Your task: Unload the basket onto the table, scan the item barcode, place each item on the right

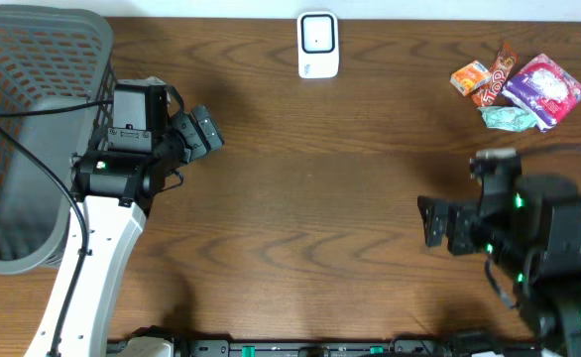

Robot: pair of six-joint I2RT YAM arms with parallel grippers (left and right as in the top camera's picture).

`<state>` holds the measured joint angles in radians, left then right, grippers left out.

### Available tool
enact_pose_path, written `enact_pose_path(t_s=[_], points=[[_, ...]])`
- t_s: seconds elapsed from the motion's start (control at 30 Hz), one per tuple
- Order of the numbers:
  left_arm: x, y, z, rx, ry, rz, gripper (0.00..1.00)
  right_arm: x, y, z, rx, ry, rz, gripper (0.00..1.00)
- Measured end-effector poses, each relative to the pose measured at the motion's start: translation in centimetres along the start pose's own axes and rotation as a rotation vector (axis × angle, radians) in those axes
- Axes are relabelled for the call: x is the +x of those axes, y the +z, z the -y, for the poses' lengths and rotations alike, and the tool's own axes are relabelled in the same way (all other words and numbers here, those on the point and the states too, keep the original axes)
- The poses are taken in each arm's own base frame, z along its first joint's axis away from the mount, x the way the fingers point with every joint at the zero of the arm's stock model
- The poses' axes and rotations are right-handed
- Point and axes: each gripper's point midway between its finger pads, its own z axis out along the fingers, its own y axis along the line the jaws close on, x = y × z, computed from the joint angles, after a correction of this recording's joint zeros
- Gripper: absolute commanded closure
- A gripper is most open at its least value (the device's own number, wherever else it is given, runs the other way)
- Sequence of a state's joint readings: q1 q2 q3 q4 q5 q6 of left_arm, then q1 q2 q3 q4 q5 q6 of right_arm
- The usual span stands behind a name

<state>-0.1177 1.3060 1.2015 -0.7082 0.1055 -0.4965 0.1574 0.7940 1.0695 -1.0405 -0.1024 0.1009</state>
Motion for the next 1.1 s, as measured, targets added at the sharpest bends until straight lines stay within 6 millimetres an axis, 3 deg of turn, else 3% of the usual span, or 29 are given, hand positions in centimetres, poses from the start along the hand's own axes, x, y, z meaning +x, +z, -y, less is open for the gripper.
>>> enact_pose_path(t_s=[0.2, 0.43, 0.77, 0.9, 1.1], points=[[0.0, 0.0, 0.0, 0.001, 0.0, 0.001, 0.02, 1.3, 2.3, 1.8, -0.016, -0.053, 0.37, 0.01], [0.0, 0.0, 0.0, 0.001, 0.0, 0.001, 0.02, 2.6, 4.2, 2.2, -0.014, -0.14, 0.605, 0.01], [0.0, 0.0, 0.0, 0.001, 0.0, 0.001, 0.02, 4.0, 5.7, 2.6, 0.004, -0.204, 0.769, 0.01], [0.0, 0.0, 0.0, 0.001, 0.0, 0.001, 0.02, 5.6, 7.4, 3.1, 0.01, -0.188, 0.705, 0.01], [0.0, 0.0, 0.0, 0.001, 0.0, 0.001, 0.02, 5.5, 7.4, 3.2, 0.014, -0.187, 0.707, 0.01]])
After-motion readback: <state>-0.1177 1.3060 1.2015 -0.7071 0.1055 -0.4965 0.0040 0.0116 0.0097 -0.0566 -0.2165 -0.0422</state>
